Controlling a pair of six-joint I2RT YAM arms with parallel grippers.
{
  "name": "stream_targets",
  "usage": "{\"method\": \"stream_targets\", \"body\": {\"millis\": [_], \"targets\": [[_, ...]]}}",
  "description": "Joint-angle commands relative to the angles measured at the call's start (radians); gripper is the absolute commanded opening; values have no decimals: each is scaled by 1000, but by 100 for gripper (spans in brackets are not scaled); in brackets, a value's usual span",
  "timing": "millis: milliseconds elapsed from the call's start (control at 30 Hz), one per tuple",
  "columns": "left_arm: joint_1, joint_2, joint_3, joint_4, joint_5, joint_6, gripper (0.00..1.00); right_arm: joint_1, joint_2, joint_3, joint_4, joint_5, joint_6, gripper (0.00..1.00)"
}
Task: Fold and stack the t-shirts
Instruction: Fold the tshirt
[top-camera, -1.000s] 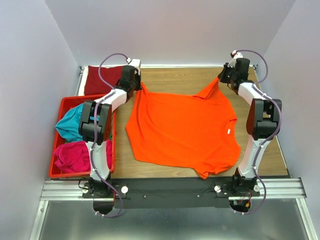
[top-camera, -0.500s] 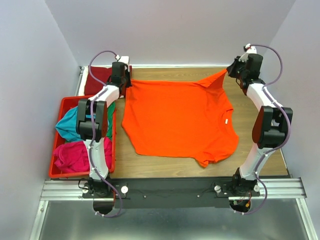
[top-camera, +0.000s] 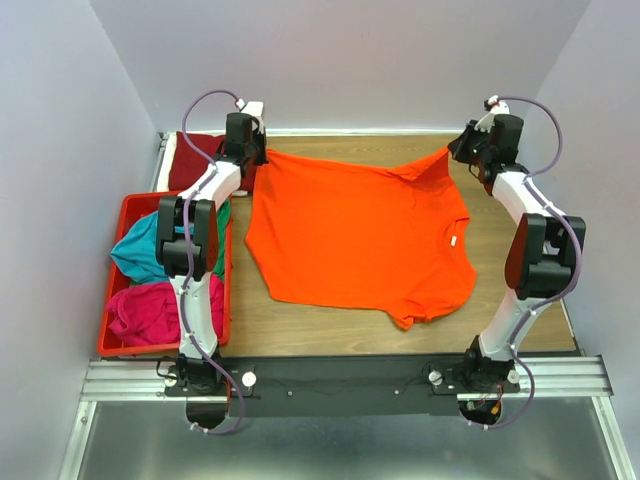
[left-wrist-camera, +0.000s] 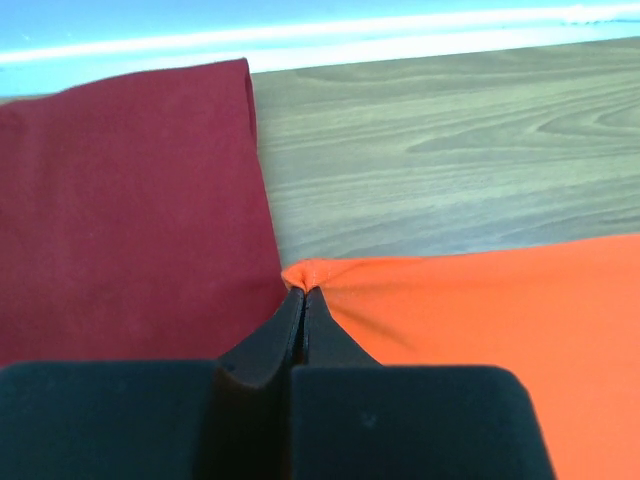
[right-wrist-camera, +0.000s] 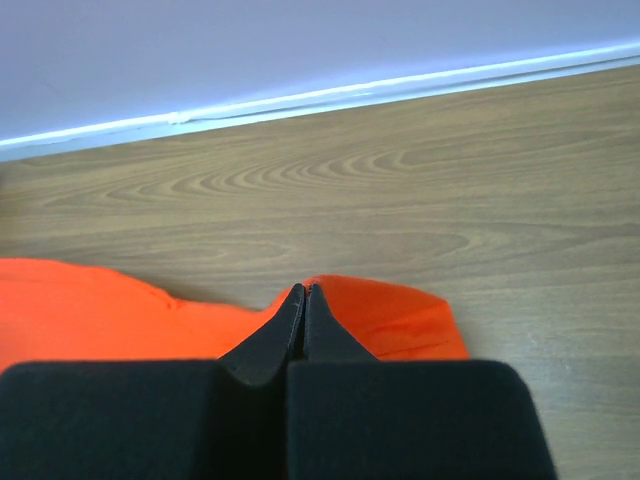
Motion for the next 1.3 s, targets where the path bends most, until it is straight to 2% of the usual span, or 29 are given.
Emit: {"method": "stream_targets", "body": {"millis": [0,300,700,1267], "targets": [[2,-12,-22,-12,7,13,0,-5,-68,-43,20,-54,26,1],[2,-20,-50,-10,0,7,0,-5,-218,-192,20,-94,32,1],[2,-137,-202,54,-27,2,0,-5,-379,-353,10,-135,27,1],[2,-284,-377,123,-115,22,0,-5,-522,-452,-7,-141,29,1]]}}
